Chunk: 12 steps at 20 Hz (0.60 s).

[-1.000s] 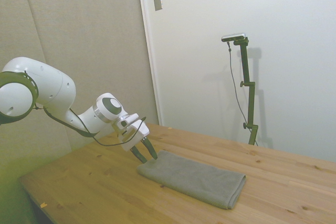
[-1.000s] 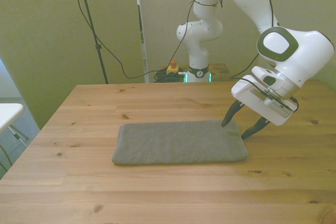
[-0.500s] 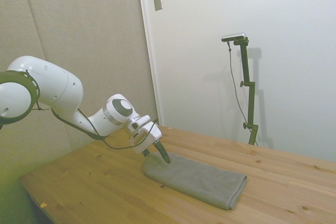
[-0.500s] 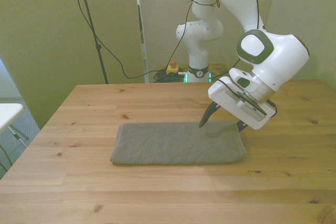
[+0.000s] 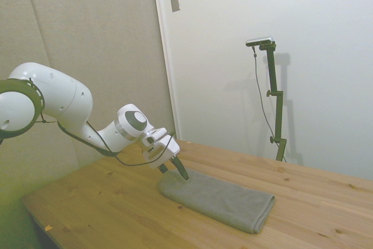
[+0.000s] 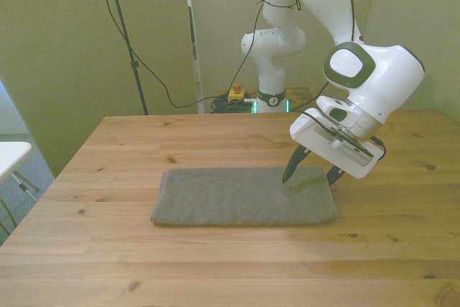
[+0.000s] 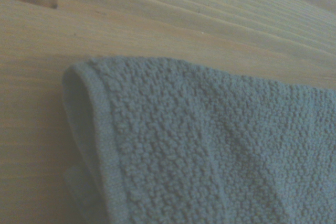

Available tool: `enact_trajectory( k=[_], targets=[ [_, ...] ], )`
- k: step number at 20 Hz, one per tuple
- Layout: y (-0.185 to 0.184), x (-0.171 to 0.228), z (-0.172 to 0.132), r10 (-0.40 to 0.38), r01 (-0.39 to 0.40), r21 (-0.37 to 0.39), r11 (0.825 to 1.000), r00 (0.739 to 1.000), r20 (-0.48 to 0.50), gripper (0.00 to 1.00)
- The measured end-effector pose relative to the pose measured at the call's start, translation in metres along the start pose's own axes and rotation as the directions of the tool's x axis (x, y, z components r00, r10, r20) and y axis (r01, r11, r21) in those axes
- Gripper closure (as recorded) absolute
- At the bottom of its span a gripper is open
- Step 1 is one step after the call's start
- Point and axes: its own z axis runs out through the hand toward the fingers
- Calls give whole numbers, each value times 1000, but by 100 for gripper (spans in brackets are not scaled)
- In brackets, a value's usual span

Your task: Fold the towel

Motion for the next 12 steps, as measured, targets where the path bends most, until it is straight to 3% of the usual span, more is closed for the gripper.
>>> enact_trajectory(
  k=[12],
  targets=[
    [-1, -6, 1, -10, 10, 7, 1000, 1000, 4, 100]
  ],
)
